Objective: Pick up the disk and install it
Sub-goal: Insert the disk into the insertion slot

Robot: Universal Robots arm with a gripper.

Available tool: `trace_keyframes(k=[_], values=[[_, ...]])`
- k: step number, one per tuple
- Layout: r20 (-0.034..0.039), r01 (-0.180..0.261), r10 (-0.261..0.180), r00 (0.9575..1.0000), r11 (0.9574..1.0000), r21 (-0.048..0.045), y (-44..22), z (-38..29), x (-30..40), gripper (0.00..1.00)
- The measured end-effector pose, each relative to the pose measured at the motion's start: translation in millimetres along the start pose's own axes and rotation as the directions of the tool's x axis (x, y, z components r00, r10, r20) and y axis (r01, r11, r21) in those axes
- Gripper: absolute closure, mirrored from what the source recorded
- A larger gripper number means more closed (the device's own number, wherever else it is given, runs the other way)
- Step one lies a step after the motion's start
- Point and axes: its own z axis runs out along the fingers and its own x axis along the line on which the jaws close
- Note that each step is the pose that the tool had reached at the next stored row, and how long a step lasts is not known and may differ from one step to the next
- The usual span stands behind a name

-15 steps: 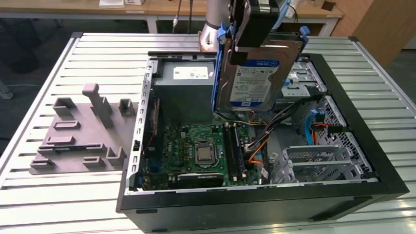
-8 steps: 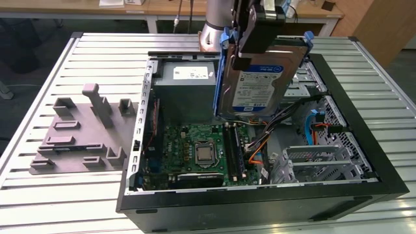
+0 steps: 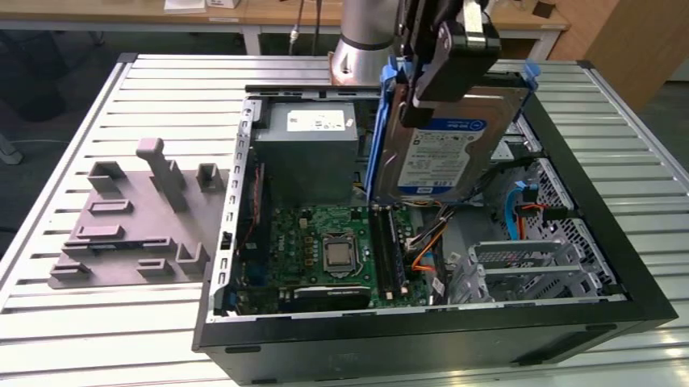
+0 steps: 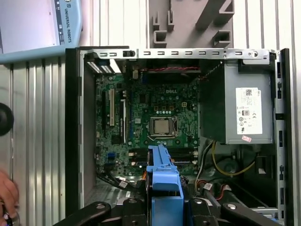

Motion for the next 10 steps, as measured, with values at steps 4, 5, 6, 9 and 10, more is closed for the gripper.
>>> trace_keyframes(k=[4, 5, 6, 9, 10], values=[[0.0, 0.0, 0.0, 1.0, 1.0, 0.0, -0.5, 0.4, 13.9, 0.64], [0.0001, 0.0, 0.0, 1.0, 1.0, 0.0, -0.7, 0.5, 17.3, 0.64], [0.0, 0.0, 0.0, 1.0, 1.0, 0.0, -0.8, 0.5, 20.5, 0.64], [0.0, 0.0, 0.0, 1.0, 1.0, 0.0, -3.8, 0.7, 25.9, 0.64], [0.0, 0.0, 0.0, 1.0, 1.0, 0.0, -5.9, 0.8, 26.7, 0.64]])
